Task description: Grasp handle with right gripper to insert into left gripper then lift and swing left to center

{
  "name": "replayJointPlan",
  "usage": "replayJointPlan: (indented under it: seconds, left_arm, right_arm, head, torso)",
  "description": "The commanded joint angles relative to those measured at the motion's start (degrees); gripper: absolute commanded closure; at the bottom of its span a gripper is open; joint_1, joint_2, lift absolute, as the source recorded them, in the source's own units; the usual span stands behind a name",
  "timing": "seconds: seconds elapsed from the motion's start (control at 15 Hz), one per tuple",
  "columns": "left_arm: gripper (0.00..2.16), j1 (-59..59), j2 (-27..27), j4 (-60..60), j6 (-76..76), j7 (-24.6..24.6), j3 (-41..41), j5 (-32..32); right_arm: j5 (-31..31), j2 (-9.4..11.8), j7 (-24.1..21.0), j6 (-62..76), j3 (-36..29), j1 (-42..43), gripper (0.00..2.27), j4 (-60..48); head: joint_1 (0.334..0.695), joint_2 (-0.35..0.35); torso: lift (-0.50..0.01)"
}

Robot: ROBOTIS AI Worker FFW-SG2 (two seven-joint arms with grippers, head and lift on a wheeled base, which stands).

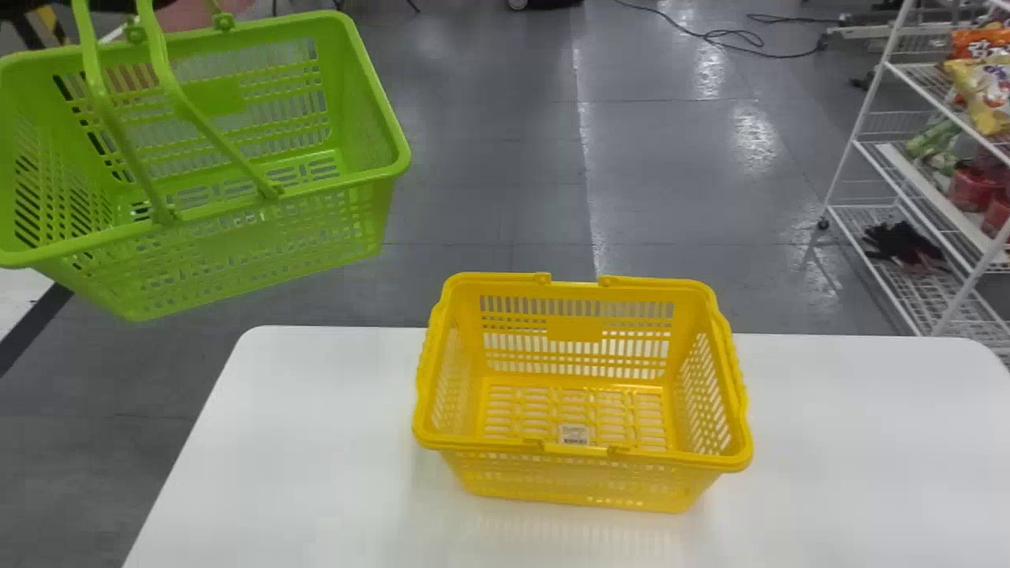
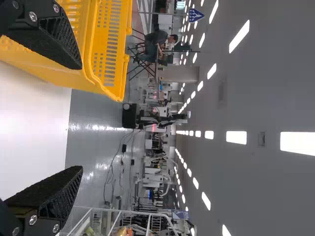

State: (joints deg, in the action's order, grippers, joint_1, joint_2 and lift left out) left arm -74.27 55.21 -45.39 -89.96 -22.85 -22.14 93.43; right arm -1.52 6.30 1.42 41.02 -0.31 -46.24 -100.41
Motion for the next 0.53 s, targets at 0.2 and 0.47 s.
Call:
replayJointPlan:
  seconds: [0.2,0.47]
  left_arm:
    - [2.13,27.16,10.71,-10.60,-0.07,-0.71,24.42,3.42]
    - [2.13,58.53,11.67,-22.99,-0.07,-0.79,51.58,6.76]
  right_arm:
    - [-1.47,-0.24,1.31,0.51,-1.72,-0.17,0.08,0.03]
    - [-1.82,-0.24,1.40,0.33,-2.33,-0.17,0.08,-0.05]
  head:
    - [0.690,0.243]
    - [0.695,0.308]
  torso:
    - [-0.093]
    - [-0.093]
